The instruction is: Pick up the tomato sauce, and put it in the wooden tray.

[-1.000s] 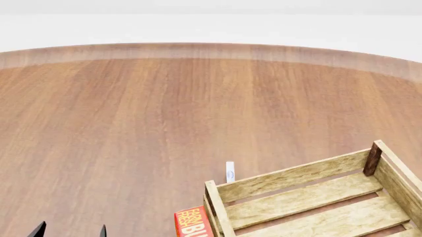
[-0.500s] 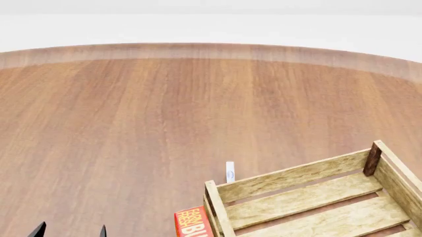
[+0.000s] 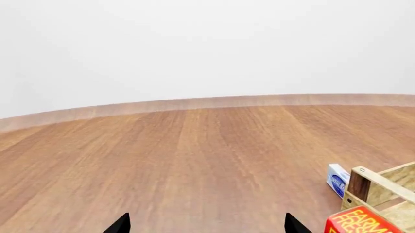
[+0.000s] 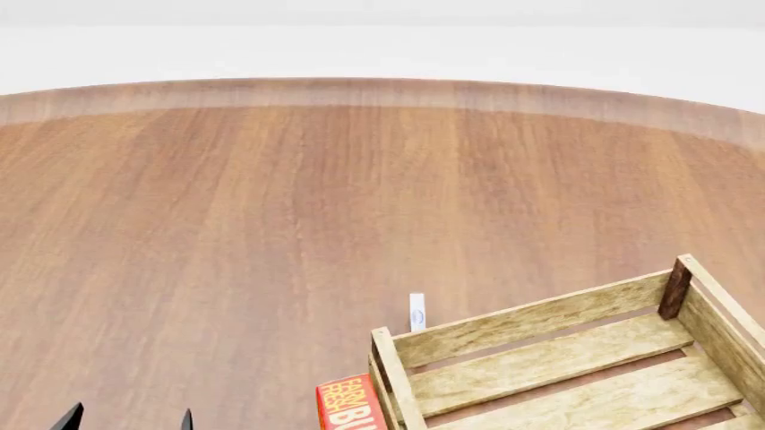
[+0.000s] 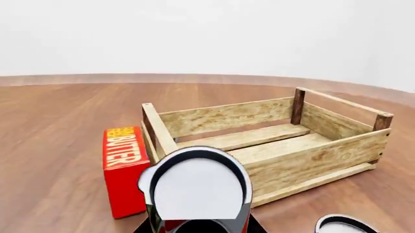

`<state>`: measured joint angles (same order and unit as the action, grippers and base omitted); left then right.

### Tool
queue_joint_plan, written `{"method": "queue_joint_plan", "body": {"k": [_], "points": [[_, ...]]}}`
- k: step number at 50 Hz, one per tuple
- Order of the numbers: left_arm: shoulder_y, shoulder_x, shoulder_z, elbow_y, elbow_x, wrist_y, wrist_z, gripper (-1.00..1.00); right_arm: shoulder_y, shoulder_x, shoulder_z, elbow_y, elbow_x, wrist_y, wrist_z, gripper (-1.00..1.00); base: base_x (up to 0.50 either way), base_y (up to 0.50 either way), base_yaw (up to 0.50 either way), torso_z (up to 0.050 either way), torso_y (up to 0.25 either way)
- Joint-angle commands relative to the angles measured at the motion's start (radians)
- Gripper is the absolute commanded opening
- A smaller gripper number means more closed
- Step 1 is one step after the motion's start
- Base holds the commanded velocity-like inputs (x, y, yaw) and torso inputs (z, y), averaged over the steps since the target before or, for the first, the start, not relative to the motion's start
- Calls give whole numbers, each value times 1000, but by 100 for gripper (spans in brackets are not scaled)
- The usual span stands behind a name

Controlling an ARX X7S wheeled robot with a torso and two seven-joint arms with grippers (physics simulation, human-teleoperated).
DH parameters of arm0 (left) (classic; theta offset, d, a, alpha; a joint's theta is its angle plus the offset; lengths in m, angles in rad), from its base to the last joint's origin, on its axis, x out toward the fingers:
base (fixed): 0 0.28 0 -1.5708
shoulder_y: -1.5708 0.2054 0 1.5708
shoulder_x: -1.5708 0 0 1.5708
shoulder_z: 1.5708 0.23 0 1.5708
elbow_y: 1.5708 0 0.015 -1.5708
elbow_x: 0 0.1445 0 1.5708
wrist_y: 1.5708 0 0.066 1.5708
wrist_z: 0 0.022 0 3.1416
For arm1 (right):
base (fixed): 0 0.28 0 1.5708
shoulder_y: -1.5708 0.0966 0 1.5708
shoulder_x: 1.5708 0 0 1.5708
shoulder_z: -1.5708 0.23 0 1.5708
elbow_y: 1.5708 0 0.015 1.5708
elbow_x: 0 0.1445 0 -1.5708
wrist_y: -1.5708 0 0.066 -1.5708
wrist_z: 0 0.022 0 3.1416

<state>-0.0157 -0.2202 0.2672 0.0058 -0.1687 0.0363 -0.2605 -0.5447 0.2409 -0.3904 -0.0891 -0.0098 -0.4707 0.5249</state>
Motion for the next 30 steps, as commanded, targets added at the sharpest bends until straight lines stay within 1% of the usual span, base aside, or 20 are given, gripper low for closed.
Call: {"method": "queue_joint_plan", "body": {"k": [1,5,19,30], "points": [[2,2,-2,-4,-14,20,19,100,-89,30,10,-202,-105,3,35,-100,0,0,0,0,0],[1,0,0,-4,-15,20,17,100,-82,29,12,-243,-118,38,35,-100,0,0,0,0,0],[0,-4,6,-4,-20,21,12,100,-28,39,52,-407,-74,175,30,-100,0,0,0,0,0],[-1,-8,10,-5,-23,22,8,100,73,37,88,-425,1,309,19,-100,0,0,0,0,0]]}}
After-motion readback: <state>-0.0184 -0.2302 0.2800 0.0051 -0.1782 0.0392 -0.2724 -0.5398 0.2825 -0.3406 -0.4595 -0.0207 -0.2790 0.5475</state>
